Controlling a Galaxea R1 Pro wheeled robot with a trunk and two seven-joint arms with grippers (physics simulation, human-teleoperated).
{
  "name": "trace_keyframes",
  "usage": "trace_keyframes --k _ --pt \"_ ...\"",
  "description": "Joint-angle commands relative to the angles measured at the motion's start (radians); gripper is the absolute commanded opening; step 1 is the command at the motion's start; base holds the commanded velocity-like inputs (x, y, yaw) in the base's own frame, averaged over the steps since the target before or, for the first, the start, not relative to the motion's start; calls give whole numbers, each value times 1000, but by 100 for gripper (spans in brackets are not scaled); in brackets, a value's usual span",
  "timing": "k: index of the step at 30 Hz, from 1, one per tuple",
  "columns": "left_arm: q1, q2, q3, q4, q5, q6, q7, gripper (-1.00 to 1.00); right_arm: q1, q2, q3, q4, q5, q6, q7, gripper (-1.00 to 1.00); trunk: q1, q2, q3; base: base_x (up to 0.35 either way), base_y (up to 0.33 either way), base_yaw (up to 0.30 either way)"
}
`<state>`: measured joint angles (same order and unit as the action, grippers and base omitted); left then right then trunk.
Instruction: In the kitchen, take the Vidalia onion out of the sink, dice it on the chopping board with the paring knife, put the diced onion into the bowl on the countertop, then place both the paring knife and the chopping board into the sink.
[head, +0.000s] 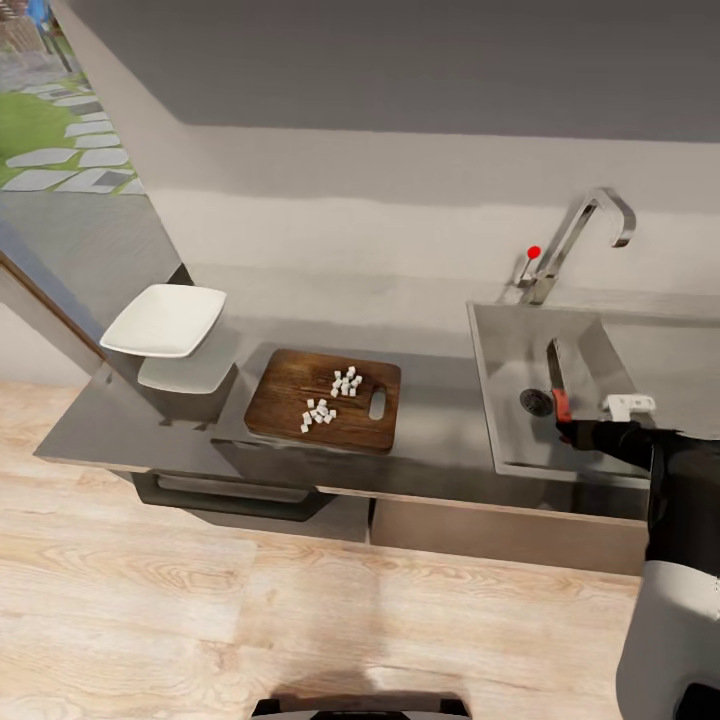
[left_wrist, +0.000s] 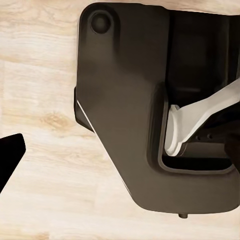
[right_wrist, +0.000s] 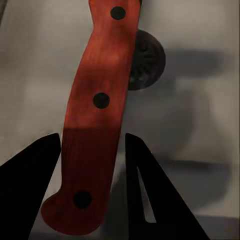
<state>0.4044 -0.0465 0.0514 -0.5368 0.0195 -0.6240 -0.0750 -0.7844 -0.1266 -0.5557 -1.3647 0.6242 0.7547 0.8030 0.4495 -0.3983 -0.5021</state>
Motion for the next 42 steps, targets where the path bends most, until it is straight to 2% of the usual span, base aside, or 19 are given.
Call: trace_keyframes --k 1,4,10,30,31,39,42 --pt "1 -1 5 -2 2 0 -8 100 -1 2 -1 18 9 -11 -7 -100 1 -2 -1 1 -1 0" --pt "1 -1 5 -2 2 0 -8 100 -2 8 0 88 8 -39 -50 -100 1 -2 -1 0 0 0" --pt "1 -1 5 -2 2 0 -8 100 -1 10 0 160 7 -121 -98 -100 1 -2 -1 0 0 0" --pt "1 -1 5 -2 2 0 -7 100 -2 9 0 167 4 -132 -105 -100 1 -2 -1 80 0 0" --pt "1 -1 5 -2 2 0 -8 100 -2 9 0 167 4 -132 -105 100 1 -2 -1 3 0 0" --pt "1 -1 5 -2 2 0 -8 100 -1 8 0 166 4 -132 -102 100 1 -2 -1 0 0 0" --pt "1 -1 5 -2 2 0 -7 100 -1 8 -1 139 5 -131 -102 100 1 -2 -1 0 0 0"
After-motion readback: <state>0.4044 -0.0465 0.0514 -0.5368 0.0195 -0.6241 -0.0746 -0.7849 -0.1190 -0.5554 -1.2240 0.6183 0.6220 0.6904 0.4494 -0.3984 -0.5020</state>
